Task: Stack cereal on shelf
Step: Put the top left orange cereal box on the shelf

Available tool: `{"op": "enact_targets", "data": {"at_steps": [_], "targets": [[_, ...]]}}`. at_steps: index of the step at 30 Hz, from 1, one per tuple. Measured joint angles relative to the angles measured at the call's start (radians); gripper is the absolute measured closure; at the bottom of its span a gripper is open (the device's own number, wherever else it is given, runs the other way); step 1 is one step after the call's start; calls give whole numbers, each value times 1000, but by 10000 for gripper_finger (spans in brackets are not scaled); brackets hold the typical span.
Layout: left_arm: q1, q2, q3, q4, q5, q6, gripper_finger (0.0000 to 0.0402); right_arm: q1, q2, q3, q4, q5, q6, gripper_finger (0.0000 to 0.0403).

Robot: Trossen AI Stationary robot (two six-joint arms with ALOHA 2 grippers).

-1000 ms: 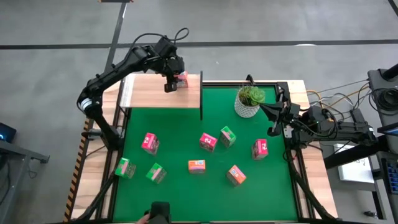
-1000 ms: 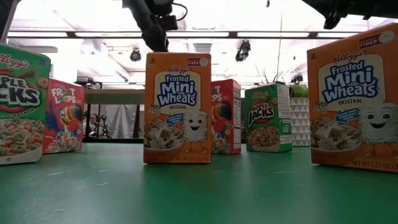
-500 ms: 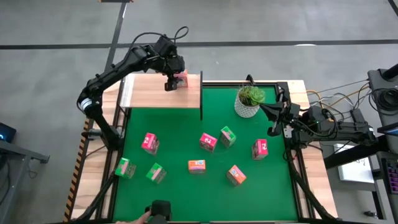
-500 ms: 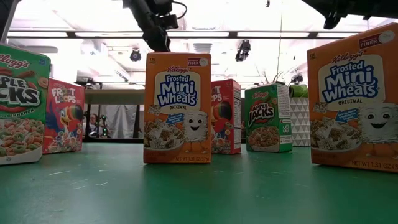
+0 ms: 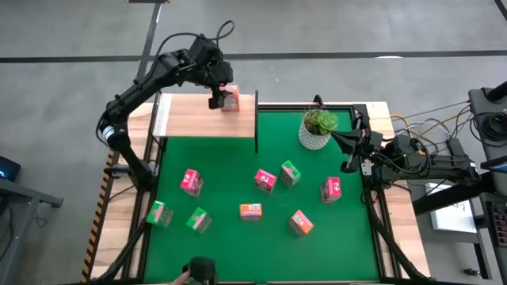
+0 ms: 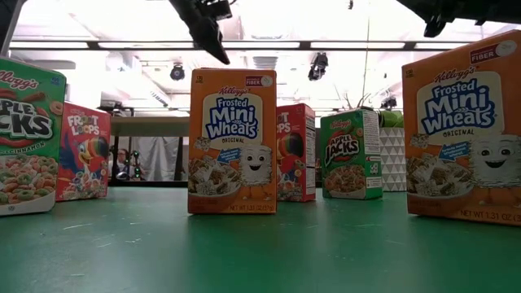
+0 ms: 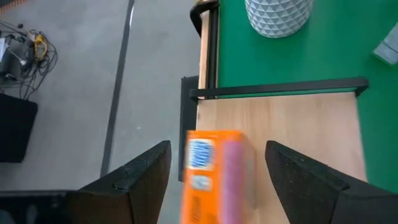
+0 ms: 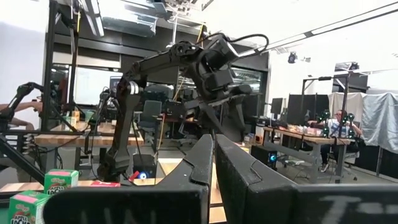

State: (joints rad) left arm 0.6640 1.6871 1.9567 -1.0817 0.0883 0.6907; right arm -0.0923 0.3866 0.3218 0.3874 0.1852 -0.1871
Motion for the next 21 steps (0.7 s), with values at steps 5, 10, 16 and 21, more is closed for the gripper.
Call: {"op": "enact_targets", "data": {"at_steps": [5,10,16,21], "targets": [[0,-3,61,-166,0,-14,174,0,0,0,-1,0,1,394],[0,-39,39,-253,-33,-44,235,0,0,0,-9,0,3,394],[15,-110,-81,-240,-110,-84,353,0,0,0,-10,0,11,394],[41,-154,-252,-108,-131,-123,391,0,0,0,-15,0,11,394]]}}
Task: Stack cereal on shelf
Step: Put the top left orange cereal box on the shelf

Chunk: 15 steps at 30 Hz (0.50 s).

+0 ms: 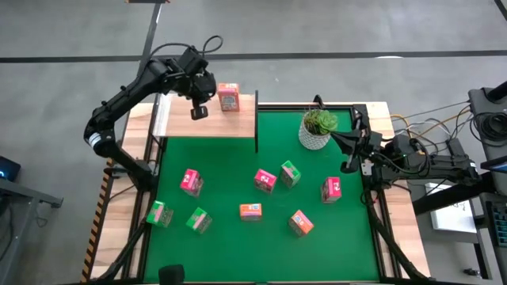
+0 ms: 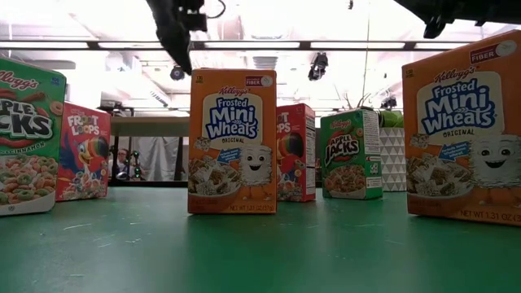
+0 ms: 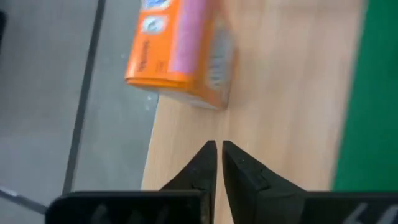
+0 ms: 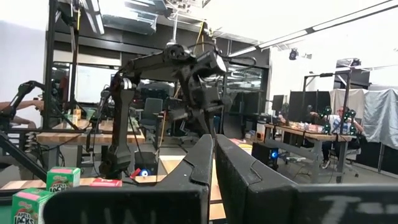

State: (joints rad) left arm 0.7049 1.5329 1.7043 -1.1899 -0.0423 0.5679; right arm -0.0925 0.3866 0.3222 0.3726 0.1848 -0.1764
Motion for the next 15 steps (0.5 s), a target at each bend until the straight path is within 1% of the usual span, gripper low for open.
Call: {"op": "enact_targets", "data": {"at_steps": [3,7,10,15], "targets": [[10,-12,-95,114,-45,-5,388,0,0,0,0,0,0,394],[14,-12,-170,203,-47,-5,399,0,0,0,-1,0,-1,394],[13,-12,-195,229,-46,-12,401,0,0,0,-1,0,-5,394],[14,-10,-196,289,-39,-48,401,0,0,0,-1,0,-11,394]]}}
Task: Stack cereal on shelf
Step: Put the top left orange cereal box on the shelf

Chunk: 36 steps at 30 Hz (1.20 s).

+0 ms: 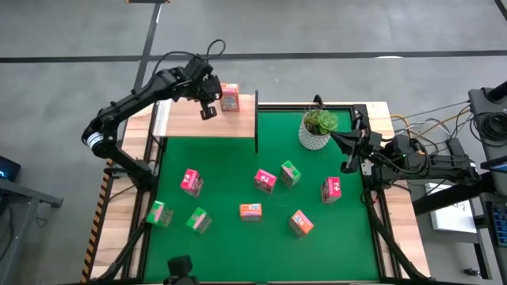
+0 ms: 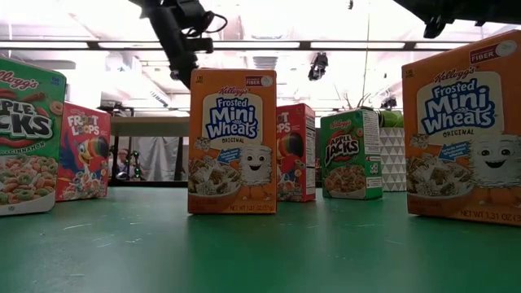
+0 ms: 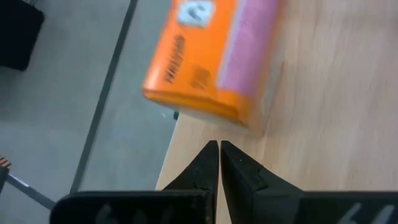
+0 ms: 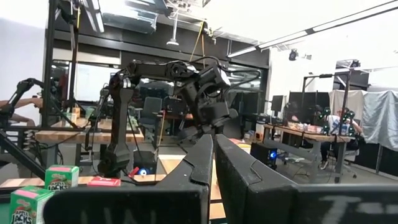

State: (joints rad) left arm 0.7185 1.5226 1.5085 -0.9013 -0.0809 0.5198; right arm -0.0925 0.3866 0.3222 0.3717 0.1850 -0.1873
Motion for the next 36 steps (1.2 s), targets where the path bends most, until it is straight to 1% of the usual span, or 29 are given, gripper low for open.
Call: {"op": "enact_targets", "data": {"at_steps": [3,14,20,23,26,31,33,36], "targets": [[0,7,0,43,20,-6,401,0,0,0,0,0,-5,394],[-2,47,0,44,31,-57,402,0,0,0,0,0,-10,394],[-9,5,0,-77,30,-144,402,0,0,0,0,0,-10,394],[-28,-25,-1,-108,72,-174,402,0,0,0,0,0,-9,394],[-72,-52,-27,-38,150,-184,402,0,0,0,-1,1,-9,394],[-174,-89,-131,184,147,-198,402,0,0,0,-2,0,-13,394],[-210,-94,-184,276,98,-207,402,0,0,0,-3,1,-13,394],[-243,-89,-264,405,-25,-208,402,0,0,0,-4,1,-15,394]]}}
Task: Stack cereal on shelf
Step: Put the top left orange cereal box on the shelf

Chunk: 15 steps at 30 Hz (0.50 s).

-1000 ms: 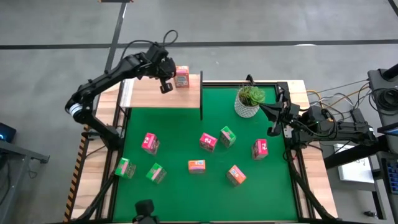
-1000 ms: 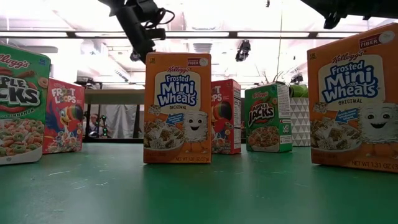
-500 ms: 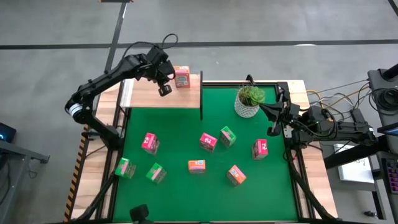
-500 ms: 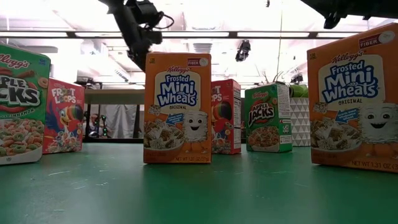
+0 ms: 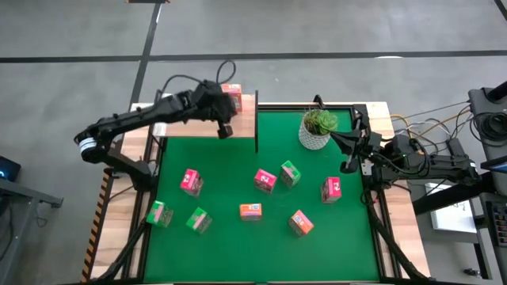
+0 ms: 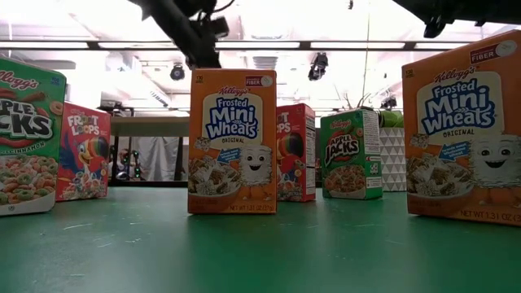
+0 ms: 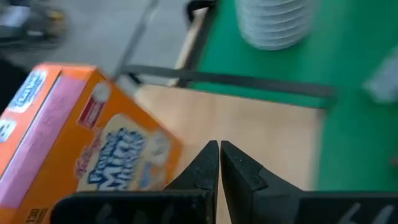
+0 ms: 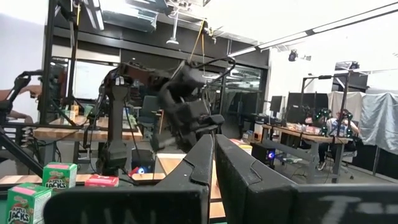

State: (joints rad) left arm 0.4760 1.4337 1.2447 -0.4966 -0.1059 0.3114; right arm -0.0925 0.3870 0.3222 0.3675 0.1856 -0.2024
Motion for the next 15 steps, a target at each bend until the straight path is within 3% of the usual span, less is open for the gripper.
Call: {"op": "enact_targets", "data": {"at_steps": [7,15], "targets": [[8,21,-103,105,-183,16,401,0,0,0,-4,0,-4,394],[37,38,-94,134,-195,20,401,0,0,0,-5,1,-19,394]]}}
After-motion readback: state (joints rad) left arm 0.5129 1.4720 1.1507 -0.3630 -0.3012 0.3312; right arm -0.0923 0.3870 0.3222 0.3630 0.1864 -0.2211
